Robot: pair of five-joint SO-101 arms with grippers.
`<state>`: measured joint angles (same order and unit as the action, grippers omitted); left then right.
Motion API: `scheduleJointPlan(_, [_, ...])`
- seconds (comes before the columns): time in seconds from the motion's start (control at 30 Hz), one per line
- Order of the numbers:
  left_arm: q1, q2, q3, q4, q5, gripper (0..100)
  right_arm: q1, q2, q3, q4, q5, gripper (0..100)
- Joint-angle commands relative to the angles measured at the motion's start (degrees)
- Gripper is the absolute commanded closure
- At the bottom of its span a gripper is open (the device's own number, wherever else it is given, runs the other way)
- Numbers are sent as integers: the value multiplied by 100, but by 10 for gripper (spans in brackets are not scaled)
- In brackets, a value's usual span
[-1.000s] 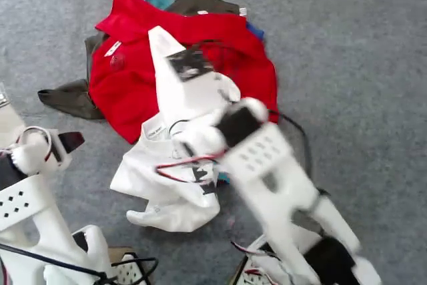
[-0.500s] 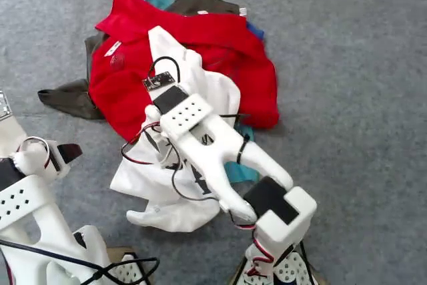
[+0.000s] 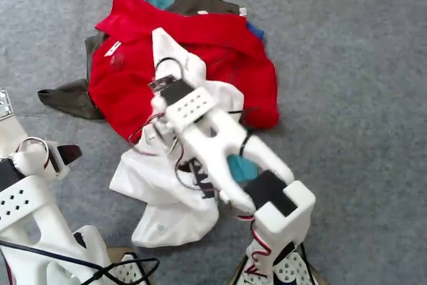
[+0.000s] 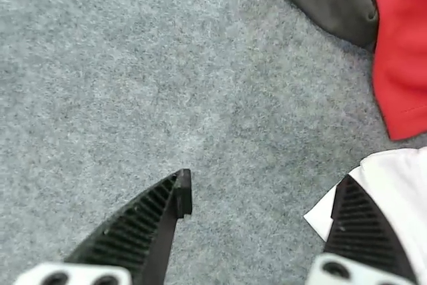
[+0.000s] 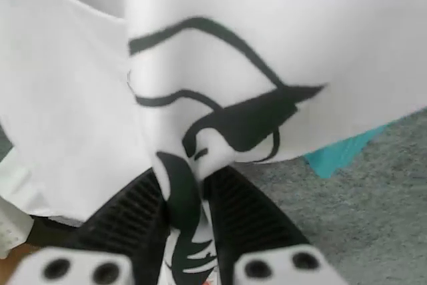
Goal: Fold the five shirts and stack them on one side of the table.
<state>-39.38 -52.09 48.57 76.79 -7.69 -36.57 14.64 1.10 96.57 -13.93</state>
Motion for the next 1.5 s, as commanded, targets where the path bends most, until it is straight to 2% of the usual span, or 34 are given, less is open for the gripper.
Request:
scheduleJointPlan(0.0, [-13,-53,-171,-53,0,658,607,-163,-690,466,44,985])
scheduleJointPlan(0.1, [-4,-26,-470,-53,185,658,1319,-822,-910,431,62,985])
scheduleJointPlan(0.23, [163,-18,-1174,185,554,658,2470,-2062,-1332,378,633,985])
scheduleJointPlan(0.37, [892,-9,-1657,246,1046,658,3473,-3073,-1349,369,1134,985])
scheduleJointPlan(0.5, [1833,158,-2079,185,1705,658,4607,-3521,-989,97,1266,985])
scheduleJointPlan(0.6, [2607,870,-2466,141,1899,658,5591,-3644,-585,-149,1257,985])
scheduleJointPlan(0.7, [3099,1978,-3064,-18,2154,655,6180,-3574,321,-492,1222,985])
scheduleJointPlan(0.9, [3749,4158,-4857,88,2760,653,6233,-3547,3556,-3165,932,985])
scheduleJointPlan(1.1, [4251,5969,-6079,782,3446,652,5969,-3670,5508,-5398,536,985])
scheduleJointPlan(1.2, [4312,6787,-6519,800,3613,652,5837,-3662,5956,-5881,352,985])
scheduleJointPlan(1.47, [4365,8642,-8084,818,3842,652,5758,-3670,6308,-5969,62,985])
